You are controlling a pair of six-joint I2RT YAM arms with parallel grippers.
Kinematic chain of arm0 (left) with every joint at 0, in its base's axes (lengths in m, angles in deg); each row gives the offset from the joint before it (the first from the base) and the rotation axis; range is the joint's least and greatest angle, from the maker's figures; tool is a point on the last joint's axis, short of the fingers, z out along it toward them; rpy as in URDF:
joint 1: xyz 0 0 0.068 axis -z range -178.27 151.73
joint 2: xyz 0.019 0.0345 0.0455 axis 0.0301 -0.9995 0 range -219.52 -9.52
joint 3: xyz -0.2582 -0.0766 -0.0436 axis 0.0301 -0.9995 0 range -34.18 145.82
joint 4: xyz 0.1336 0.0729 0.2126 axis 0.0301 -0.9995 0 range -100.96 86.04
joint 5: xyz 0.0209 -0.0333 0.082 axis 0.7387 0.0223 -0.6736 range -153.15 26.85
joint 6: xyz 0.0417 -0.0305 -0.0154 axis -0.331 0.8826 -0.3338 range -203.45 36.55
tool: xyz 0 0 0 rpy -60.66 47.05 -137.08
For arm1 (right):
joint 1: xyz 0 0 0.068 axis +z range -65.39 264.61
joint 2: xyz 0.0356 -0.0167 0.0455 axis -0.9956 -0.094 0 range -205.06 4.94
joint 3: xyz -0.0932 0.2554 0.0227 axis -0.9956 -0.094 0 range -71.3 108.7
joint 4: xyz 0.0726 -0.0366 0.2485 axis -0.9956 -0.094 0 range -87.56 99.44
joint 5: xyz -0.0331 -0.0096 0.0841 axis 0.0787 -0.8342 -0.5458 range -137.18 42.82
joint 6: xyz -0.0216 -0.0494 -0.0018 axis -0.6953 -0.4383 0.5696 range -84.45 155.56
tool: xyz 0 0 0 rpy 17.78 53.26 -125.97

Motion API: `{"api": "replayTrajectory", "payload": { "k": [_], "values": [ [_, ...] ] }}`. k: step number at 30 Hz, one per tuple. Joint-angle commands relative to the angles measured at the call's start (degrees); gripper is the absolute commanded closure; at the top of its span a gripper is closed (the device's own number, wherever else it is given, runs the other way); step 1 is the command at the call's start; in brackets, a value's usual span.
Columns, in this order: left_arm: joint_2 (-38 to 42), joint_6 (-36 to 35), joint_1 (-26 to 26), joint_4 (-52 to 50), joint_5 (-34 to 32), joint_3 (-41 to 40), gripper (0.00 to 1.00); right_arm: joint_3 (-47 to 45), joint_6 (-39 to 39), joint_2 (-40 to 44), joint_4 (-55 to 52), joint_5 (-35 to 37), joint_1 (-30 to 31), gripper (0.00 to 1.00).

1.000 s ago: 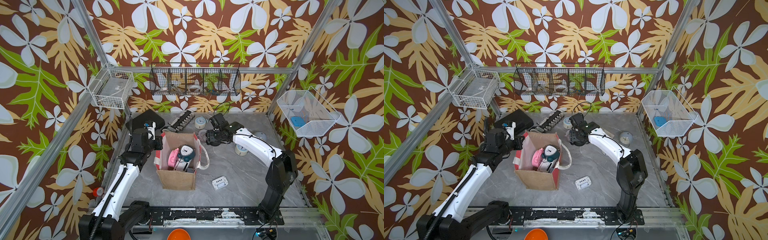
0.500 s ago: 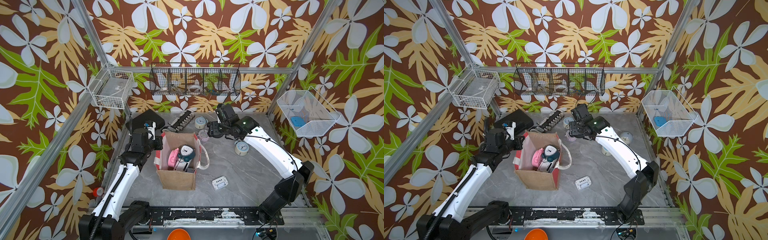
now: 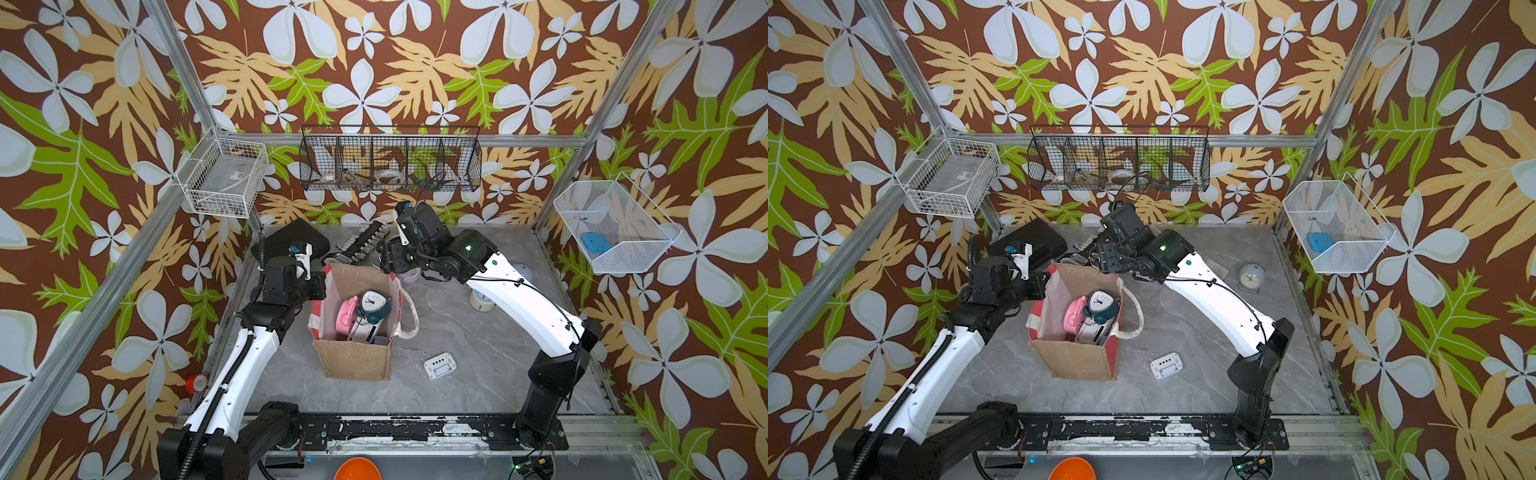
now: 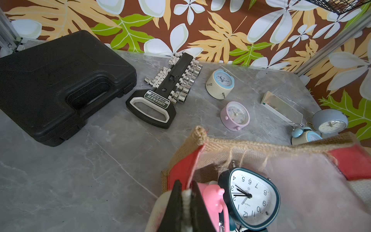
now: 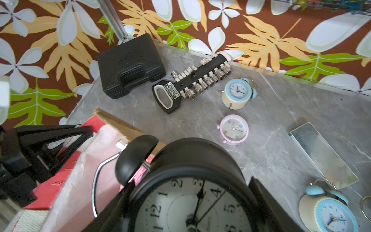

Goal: Put the alarm clock into the canvas bag
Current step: Pick up the alarm from the center of the board, then place the alarm at the canvas bag.

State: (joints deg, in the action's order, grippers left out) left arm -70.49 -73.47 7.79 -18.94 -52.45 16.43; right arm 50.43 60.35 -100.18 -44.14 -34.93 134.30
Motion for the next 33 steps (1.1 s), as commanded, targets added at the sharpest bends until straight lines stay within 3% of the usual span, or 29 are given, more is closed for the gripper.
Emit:
{"api": "replayTrajectory", "payload": {
  "k": [1, 10, 33],
  "values": [
    [0.5, -0.3, -0.1, 1.7, -0.1, 0.2, 1.0, 1.9, -1.2, -2.3, 0.6, -1.3, 2.5, 0.3],
    [0.8, -0.2, -0.1, 2.5, 1.6, -0.1, 1.0, 3.9, -0.5, -9.1, 2.5, -7.0, 7.6, 0.31],
    [2.1, 0.0, -0.1, 4.0, 3.6, -0.8, 1.0, 3.8, -0.2, -24.4, 6.4, -7.3, 5.3, 0.33]
  ]
}}
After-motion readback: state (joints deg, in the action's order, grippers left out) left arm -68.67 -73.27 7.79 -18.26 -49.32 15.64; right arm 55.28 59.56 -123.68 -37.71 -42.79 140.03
